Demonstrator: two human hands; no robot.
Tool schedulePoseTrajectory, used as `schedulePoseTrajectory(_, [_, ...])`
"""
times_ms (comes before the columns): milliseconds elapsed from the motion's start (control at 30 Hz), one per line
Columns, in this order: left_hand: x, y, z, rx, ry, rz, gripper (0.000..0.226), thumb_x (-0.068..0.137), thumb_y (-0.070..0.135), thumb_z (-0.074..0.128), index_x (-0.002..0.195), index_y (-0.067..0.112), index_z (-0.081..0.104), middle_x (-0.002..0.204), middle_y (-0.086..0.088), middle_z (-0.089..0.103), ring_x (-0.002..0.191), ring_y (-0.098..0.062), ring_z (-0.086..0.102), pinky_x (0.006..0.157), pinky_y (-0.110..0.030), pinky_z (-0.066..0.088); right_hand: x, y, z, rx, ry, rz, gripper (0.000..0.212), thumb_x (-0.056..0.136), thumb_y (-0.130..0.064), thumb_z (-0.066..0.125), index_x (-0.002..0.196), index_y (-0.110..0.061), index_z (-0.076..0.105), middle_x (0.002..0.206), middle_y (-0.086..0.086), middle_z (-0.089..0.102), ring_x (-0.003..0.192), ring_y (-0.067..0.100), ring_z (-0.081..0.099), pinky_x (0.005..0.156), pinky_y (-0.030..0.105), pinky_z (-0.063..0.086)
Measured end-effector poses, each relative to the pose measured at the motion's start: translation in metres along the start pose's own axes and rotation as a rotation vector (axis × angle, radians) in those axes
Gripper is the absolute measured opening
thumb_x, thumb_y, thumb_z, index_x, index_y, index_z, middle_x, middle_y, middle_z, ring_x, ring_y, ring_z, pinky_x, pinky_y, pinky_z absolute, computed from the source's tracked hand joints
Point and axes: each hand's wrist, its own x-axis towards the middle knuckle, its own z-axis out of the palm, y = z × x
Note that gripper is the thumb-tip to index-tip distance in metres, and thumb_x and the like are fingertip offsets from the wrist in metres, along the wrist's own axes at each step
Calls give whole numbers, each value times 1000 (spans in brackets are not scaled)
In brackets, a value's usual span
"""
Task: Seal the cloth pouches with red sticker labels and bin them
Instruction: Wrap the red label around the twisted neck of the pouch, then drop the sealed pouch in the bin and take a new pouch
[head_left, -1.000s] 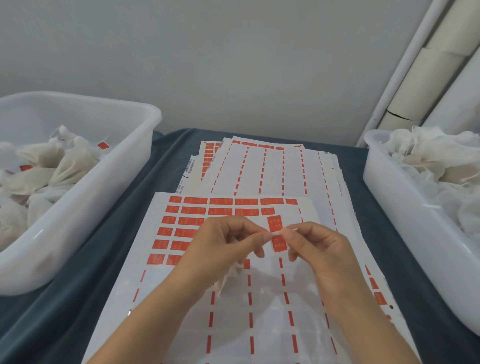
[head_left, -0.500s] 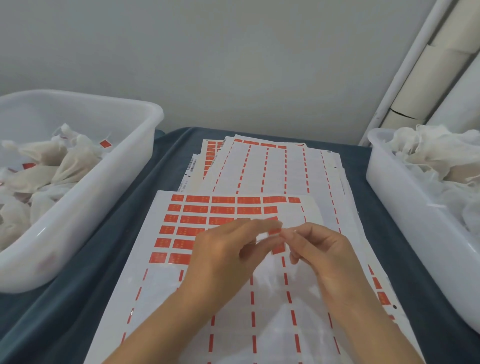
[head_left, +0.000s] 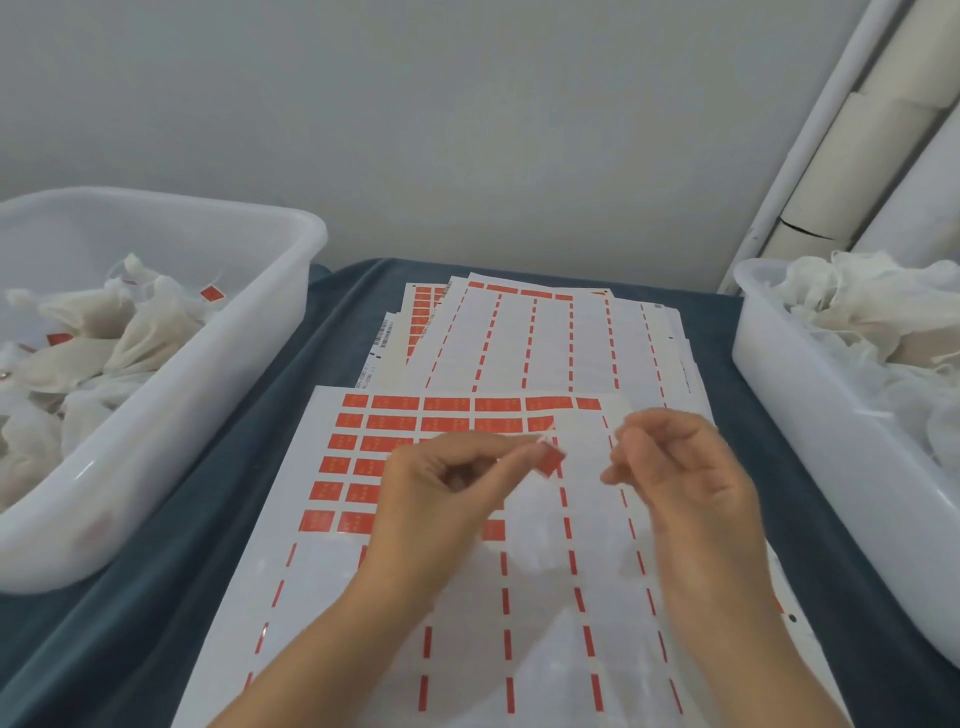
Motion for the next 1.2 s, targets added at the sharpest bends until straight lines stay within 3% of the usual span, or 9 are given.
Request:
schedulePoseTrajectory(67, [1, 1, 1, -256, 25, -212, 17, 54, 44, 68, 66, 33, 76, 61, 10, 69, 43, -1, 51, 44, -8, 40, -1, 1, 3, 41, -95, 68, 32, 60, -48, 65, 85, -27, 66, 89, -10, 71, 83, 11, 68, 72, 18, 55])
schedulePoseTrajectory(133, [0, 2, 2, -349, 30, -272, 25, 52, 42, 70, 69, 24, 77, 48, 6, 60, 38, -6, 35, 40, -12, 34, -4, 3, 7, 43, -158, 103, 32, 58, -47, 67, 84, -27, 67, 92, -9, 71, 89, 14, 68, 74, 20, 55])
schedulePoseTrajectory(233, [-2, 1, 4, -396, 20, -271, 25, 52, 39, 70, 69, 22, 77, 40, 3, 47, 39, -8, 27, 38, -14, 30, -6, 5, 10, 64, -226, 119, 23, 60, -43, 69, 80, -32, 69, 93, -6, 72, 89, 18, 69, 79, 27, 56])
schedulePoseTrajectory(300, [-2, 2, 4, -410, -4, -260, 24, 52, 39, 70, 68, 23, 77, 39, 4, 49, 40, -8, 27, 38, -15, 30, -6, 4, 10, 128, -252, 128, 16, 64, -37, 71, 79, -31, 69, 94, -4, 73, 88, 20, 70, 78, 30, 57])
schedulePoseTrajectory(433, [-4, 3, 4, -421, -47, -237, 22, 53, 39, 70, 68, 25, 77, 40, 7, 51, 39, -7, 28, 38, -14, 30, -7, 3, 10, 169, -251, 124, 33, 58, -53, 77, 80, -30, 70, 94, -3, 73, 87, 22, 70, 75, 27, 56])
schedulePoseTrajectory(533, [-5, 3, 4, -423, -64, -219, 21, 55, 38, 69, 70, 26, 77, 41, 7, 53, 39, -6, 28, 38, -15, 30, -7, 4, 9, 141, -220, 114, 20, 62, -40, 70, 79, -30, 71, 91, -5, 73, 86, 21, 70, 80, 32, 57])
schedulePoseTrajectory(867, [-4, 0, 5, -389, -67, -237, 22, 53, 39, 70, 68, 26, 77, 44, 5, 56, 38, -6, 32, 39, -14, 32, -7, 7, 8, 126, -204, 52, 17, 62, -37, 69, 77, -28, 71, 84, -3, 73, 82, 19, 70, 70, 20, 55])
schedulePoseTrajectory(1033, [-5, -13, 5, -468, -114, -356, 22, 54, 37, 73, 67, 19, 76, 39, 4, 41, 38, -7, 27, 38, -16, 30, -9, 15, 10, 158, -190, 17, 9, 66, -24, 68, 71, -17, 67, 75, 0, 71, 73, 18, 70, 66, 16, 53])
schedulePoseTrajectory(1200, [-2, -11, 4, -452, -45, -369, 19, 58, 38, 73, 61, 18, 72, 41, 2, 39, 38, -8, 27, 39, -18, 28, -8, 12, 14, 226, -148, 63, 37, 65, -26, 70, 98, -25, 53, 84, 1, 74, 77, 18, 71, 65, 16, 53])
